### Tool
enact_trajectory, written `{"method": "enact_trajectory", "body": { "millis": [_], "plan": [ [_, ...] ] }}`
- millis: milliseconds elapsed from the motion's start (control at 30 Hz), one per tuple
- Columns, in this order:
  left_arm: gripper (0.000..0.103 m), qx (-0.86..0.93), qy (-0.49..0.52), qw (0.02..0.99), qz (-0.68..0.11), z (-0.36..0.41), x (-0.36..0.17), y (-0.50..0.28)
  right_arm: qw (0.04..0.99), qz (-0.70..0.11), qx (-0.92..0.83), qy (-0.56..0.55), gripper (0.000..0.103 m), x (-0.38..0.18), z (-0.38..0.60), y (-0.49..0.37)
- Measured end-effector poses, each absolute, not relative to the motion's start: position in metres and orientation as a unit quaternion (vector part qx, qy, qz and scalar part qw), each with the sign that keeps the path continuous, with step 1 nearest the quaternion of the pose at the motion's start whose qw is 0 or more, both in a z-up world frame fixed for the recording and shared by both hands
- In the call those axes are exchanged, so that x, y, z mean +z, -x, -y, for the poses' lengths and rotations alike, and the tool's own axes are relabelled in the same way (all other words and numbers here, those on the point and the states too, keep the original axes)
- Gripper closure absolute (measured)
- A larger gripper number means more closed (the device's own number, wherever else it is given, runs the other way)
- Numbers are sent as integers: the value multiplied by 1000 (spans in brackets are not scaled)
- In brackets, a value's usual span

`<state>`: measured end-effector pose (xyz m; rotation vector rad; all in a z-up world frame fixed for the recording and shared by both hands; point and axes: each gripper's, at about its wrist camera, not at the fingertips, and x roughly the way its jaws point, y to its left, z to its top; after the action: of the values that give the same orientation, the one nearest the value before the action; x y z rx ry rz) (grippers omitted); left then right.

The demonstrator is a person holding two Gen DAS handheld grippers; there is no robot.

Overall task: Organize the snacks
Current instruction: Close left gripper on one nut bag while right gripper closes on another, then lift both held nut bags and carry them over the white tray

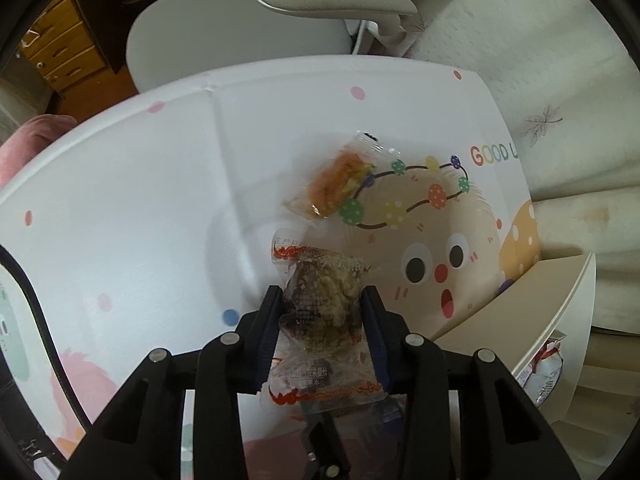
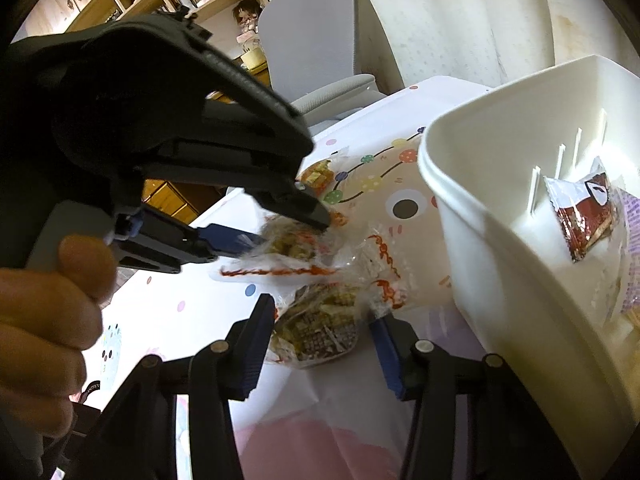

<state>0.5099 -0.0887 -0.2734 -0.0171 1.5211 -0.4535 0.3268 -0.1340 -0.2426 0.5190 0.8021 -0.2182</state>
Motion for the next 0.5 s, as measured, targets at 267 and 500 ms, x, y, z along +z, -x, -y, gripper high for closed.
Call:
{"method": "enact_trajectory", "body": {
  "millis": [267, 500],
  "plan": [
    [65, -191, 15, 716, -671, 62, -248, -505, 882, -388, -108, -245, 69, -232, 135, -327],
    [65, -183, 12, 731, -657, 32, -218, -487, 876, -405, -112, -237, 75, -225, 131, -327]
  ]
}}
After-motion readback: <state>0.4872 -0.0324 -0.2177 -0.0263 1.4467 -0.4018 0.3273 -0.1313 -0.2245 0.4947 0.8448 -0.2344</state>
